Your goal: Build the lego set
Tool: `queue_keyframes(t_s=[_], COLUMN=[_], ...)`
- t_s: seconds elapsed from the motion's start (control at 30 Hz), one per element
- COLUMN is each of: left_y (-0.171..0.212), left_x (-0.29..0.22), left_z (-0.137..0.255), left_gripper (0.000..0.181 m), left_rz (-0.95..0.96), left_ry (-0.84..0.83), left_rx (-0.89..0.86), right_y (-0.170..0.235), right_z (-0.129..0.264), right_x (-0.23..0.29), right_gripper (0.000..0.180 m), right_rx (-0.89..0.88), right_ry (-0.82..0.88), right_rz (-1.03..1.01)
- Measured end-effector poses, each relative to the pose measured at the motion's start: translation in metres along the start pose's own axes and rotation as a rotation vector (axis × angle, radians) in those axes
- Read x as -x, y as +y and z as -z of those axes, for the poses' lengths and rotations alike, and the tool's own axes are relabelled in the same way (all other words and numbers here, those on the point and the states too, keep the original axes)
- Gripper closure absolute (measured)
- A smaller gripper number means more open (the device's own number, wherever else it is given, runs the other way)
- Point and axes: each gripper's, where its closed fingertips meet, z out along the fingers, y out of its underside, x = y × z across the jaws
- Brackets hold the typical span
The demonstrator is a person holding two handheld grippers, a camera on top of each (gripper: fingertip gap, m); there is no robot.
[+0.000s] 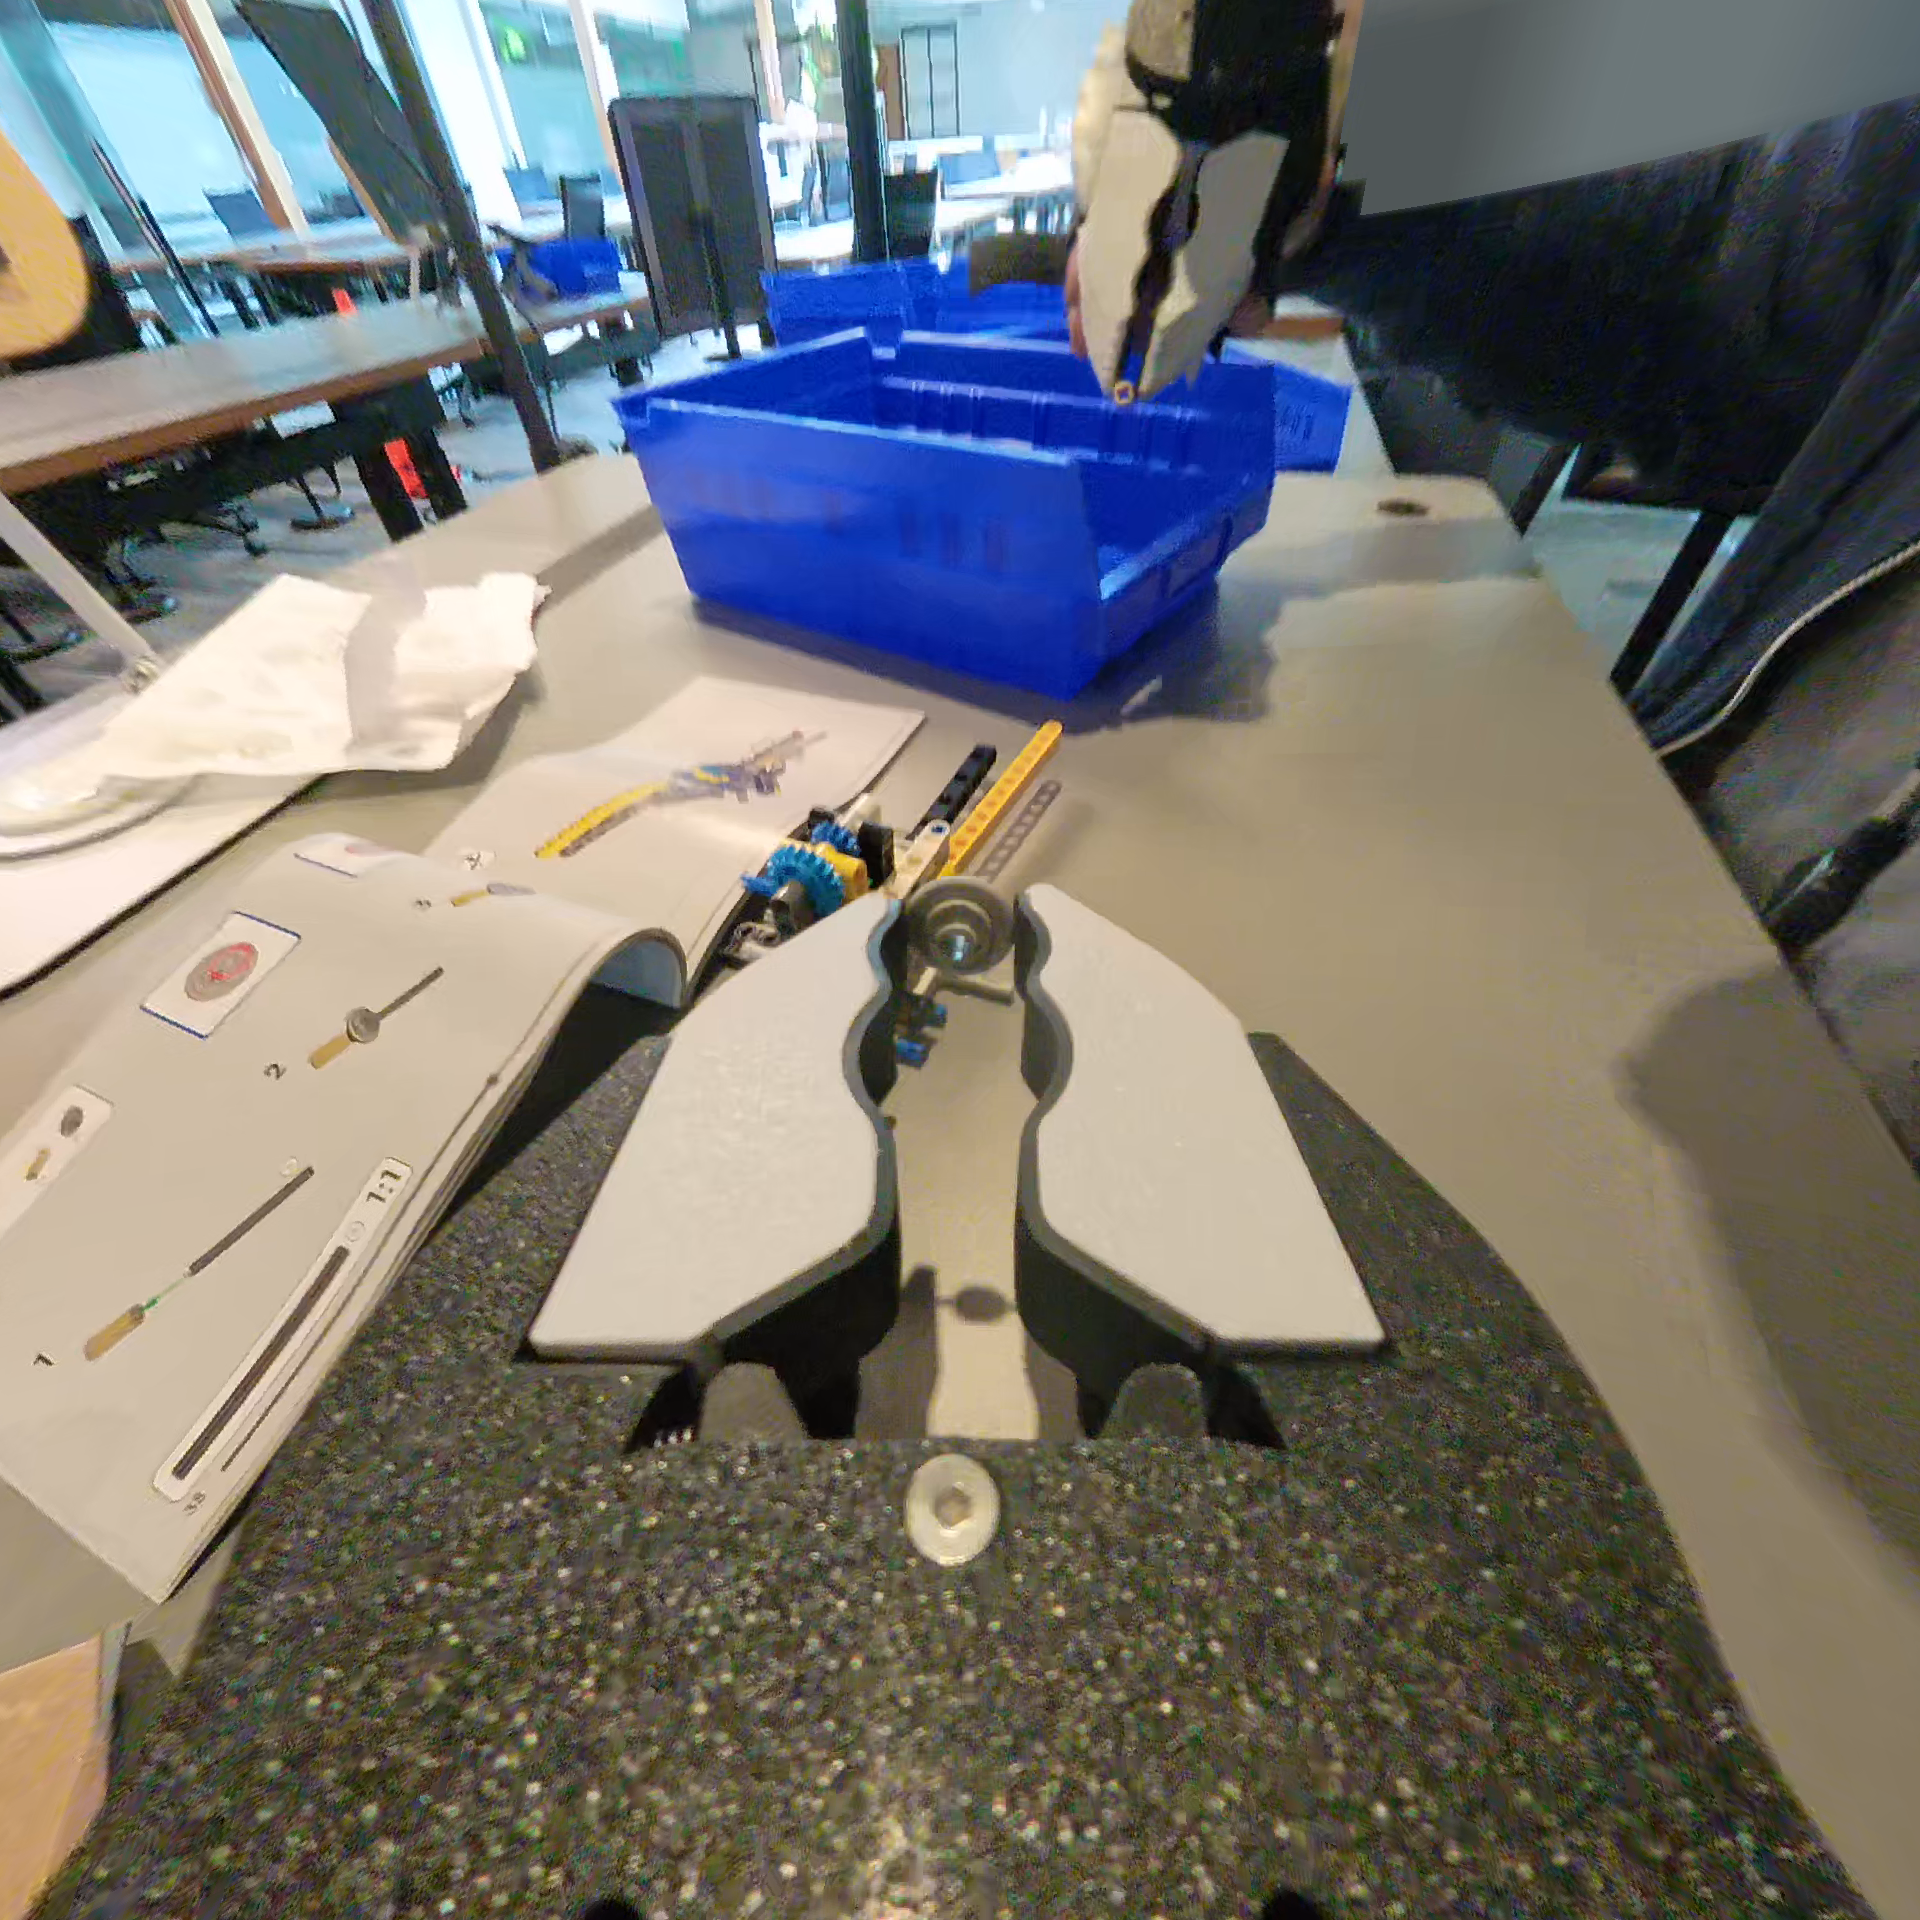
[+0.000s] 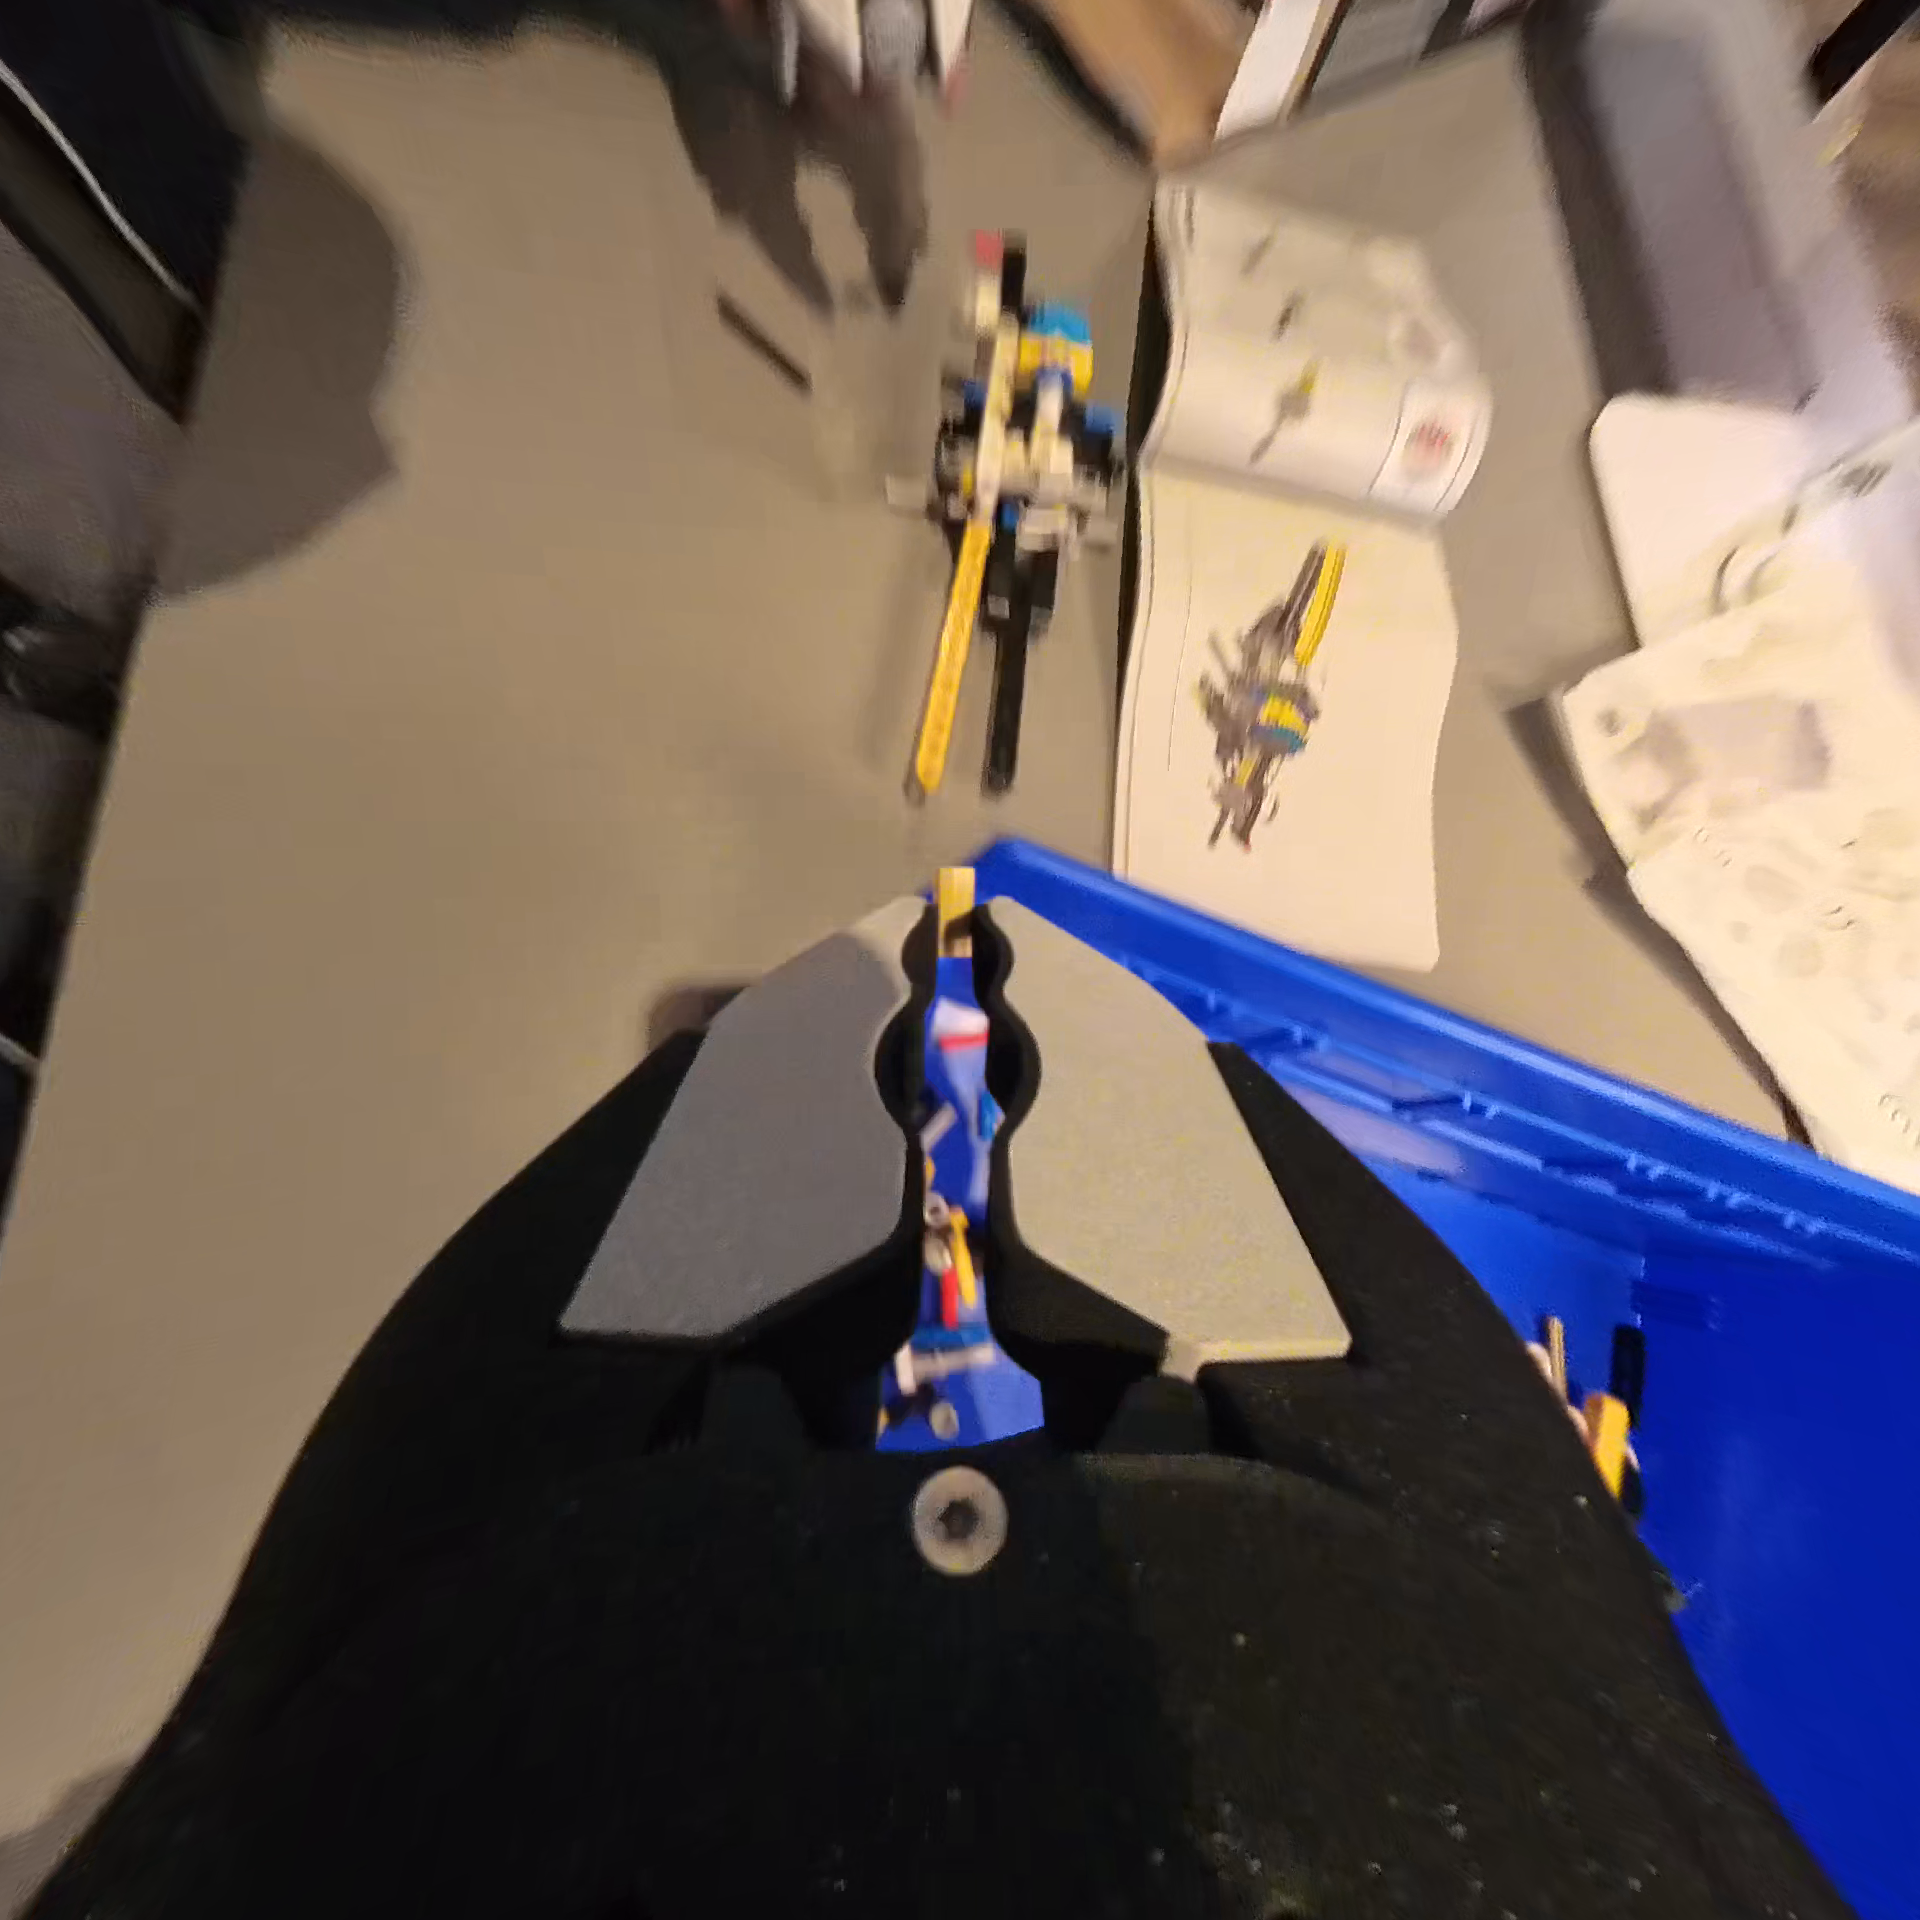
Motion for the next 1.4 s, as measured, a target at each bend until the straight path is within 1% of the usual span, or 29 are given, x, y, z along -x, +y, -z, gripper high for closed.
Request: queue_keyframes(t_s=[0.1,0.17,0.3,0.47,0.67,0.83,0.97,1.03,1.13,1.23,1.3,1.4], left_y=[-0.011,-0.013,0.000,0.021,0.061,0.095,0.095,0.091,0.078,0.057,0.057,0.073], left_x=[-0.006,-0.011,-0.019,-0.028,-0.028,-0.032,-0.035,-0.037,-0.037,-0.043,-0.048,-0.047], left_z=[0.010,0.015,0.022,0.020,0.014,0.014,0.014,0.014,0.014,0.007,-0.003,-0.013], left_gripper=[0.161,0.161,0.161,0.161,0.161,0.161,0.161,0.155,0.151,0.153,0.156,0.159], left_rz=[0.011,0.018,-0.021,-0.079,-0.119,-0.083,-0.065,-0.051,-0.013,0.046,0.048,0.028], left_ry=[0.009,0.017,0.011,0.005,-0.001,0.041,0.060,0.072,0.079,0.091,0.091,0.060], left_rx=[-0.066,-0.086,0.001,0.146,0.410,0.622,0.626,0.604,0.536,0.455,0.500,0.656], right_y=[-0.039,-0.063,-0.094,-0.114,-0.120,-0.101,-0.090,-0.086,-0.083,-0.081,-0.079,-0.080], right_z=[0.000,-0.007,-0.041,-0.099,-0.149,-0.173,-0.182,-0.185,-0.189,-0.192,-0.193,-0.193], right_x=[0.017,0.029,0.047,0.065,0.070,0.074,0.076,0.075,0.074,0.070,0.068,0.064], right_gripper=[0.174,0.174,0.174,0.174,0.174,0.174,0.174,0.174,0.174,0.174,0.174,0.174], right_rx=[-0.144,-0.226,-0.293,-0.315,-0.320,-0.253,-0.228,-0.220,-0.215,-0.212,-0.205,-0.212], right_ry=[0.037,0.045,0.051,-0.017,-0.085,-0.106,-0.121,-0.117,-0.112,-0.085,-0.072,-0.051], right_rz=[0.006,0.017,0.039,0.031,-0.008,-0.025,-0.055,-0.068,-0.083,-0.094,-0.106,-0.111])
